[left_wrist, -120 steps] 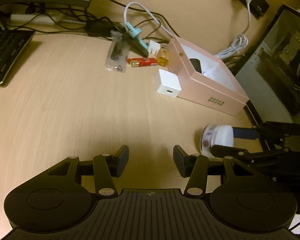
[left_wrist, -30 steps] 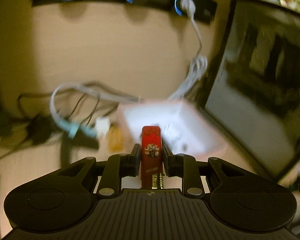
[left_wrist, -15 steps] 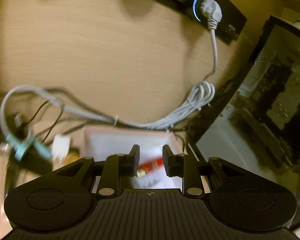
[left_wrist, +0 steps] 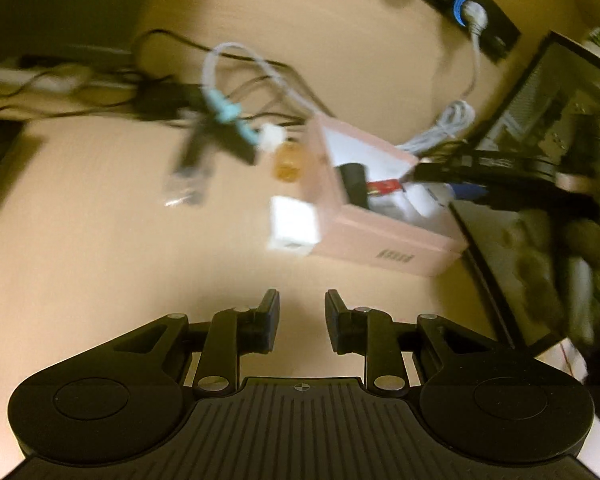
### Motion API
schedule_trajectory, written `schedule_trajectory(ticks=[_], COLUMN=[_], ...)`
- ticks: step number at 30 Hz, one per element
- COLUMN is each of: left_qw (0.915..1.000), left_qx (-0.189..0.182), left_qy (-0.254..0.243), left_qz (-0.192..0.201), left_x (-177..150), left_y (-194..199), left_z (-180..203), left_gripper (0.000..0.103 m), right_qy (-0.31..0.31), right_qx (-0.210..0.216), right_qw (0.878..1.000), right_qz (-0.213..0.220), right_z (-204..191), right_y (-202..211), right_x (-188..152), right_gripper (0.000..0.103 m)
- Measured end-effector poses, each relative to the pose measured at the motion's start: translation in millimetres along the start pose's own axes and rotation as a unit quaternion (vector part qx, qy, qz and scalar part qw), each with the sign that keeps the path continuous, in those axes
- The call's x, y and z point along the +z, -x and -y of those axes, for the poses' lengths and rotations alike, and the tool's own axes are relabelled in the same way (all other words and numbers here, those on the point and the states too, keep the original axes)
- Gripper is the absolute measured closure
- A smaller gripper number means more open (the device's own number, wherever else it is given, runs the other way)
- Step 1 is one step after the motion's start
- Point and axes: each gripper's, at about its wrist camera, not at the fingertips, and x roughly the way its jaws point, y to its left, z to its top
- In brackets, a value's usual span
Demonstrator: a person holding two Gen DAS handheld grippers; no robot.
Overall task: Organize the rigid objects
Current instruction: 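Release the red lighter into the box with left gripper while right carries jar, then lower the white jar into the pink box and open the right gripper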
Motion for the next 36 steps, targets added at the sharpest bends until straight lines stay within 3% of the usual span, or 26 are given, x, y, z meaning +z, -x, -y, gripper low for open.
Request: schedule_trajectory(ticks=[6,8,12,19,25,30,36], left_qw=[0.9968,0.9946,0.9906,0.9927,0.997,0.9979,0.9975], left_qx=[0.068,0.085,0.113,0.104,0.073,0.056,0.051], left_qy=[0.035,0.051,0.07,0.06,0.026,-0.006,-0.021], left_qz=[0.026,0.03,0.032,0.009,-0.007,-0.032,-0.044], left_x=[-25,-32,-39,-36,-20,-17,-12], left_y=[49,59,67,52,25,4,-15], left_z=[-35,-46,-59,-54,-31,-14,-7], left_gripper=[0.076,0.076,0.076,0.076,0.076,0.076,0.076], right_qy=[-0.065,-0.079,-0.018,0.025,-0.014,-0.045,-0.079], right_qx=[0.018,0.026,-0.005,-0.014,0.009,0.035,0.044], right_qw=[0.993,0.991,0.997,0.991,0.986,0.987,0.993], right_qz=[-0.099,-0.101,-0.079,-0.128,-0.166,-0.151,-0.07], right_z=[0,-4,-27,-36,-12,3,18], right_y=[-88,-103,-122,-118,-98,-94,-56], right_x=[5,5,17,23,22,18,22], right_gripper=[0.049,0.049,0.049,0.049,0.049,0.046,0.043])
